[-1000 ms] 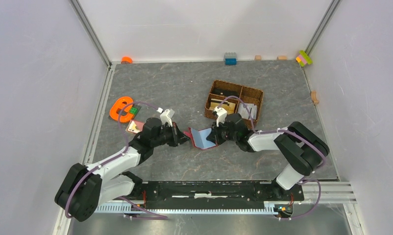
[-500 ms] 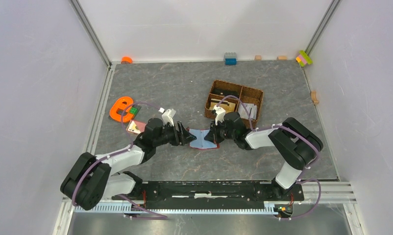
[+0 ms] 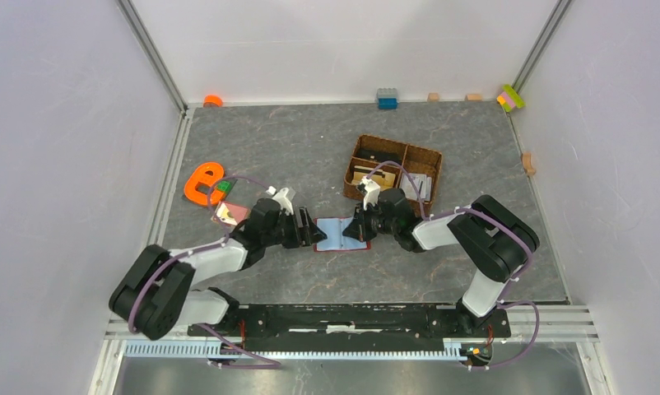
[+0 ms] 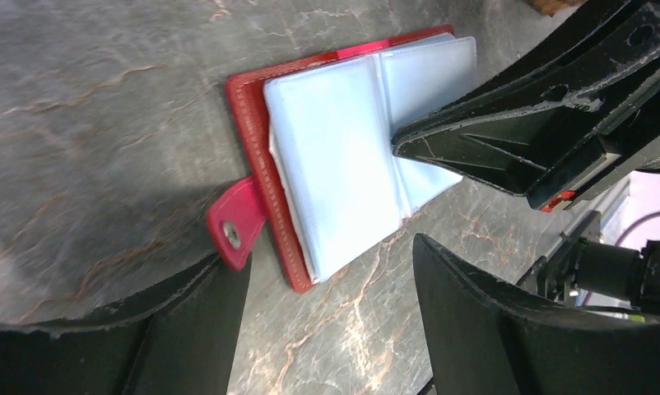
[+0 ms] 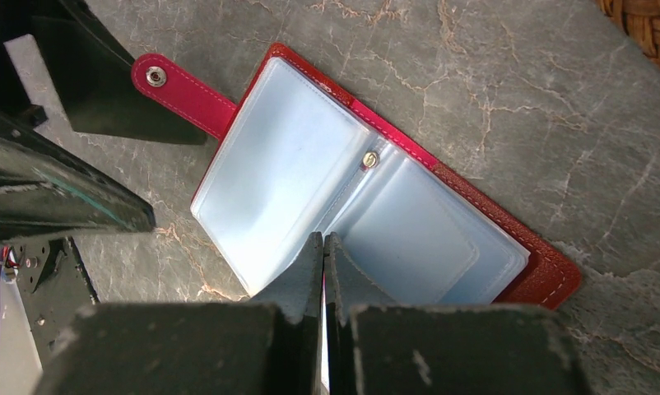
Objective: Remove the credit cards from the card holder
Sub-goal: Pick up the card holder from the center of the board.
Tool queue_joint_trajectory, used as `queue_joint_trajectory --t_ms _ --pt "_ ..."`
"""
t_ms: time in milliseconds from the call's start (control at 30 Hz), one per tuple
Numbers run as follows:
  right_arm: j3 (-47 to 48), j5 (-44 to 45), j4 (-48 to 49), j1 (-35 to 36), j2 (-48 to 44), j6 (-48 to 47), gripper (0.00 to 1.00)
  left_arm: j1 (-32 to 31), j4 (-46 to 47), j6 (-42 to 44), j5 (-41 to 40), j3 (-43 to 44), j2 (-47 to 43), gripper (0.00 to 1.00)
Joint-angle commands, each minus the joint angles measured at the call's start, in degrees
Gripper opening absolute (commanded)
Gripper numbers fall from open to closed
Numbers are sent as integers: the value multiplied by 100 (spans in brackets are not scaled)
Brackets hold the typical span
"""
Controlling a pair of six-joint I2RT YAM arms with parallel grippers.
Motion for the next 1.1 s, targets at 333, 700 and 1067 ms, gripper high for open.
queue_joint_trajectory --t_ms 333,700,1067 --pt "-137 84 -208 15 -76 -42 0 -84 -1299 429 -1059 526 -218 76" --pt "-172 -3 -120 8 -69 0 0 -54 -272 256 158 656 811 65" --pt "-172 -13 -129 -16 -41 26 0 79 1199 -176 855 82 362 59"
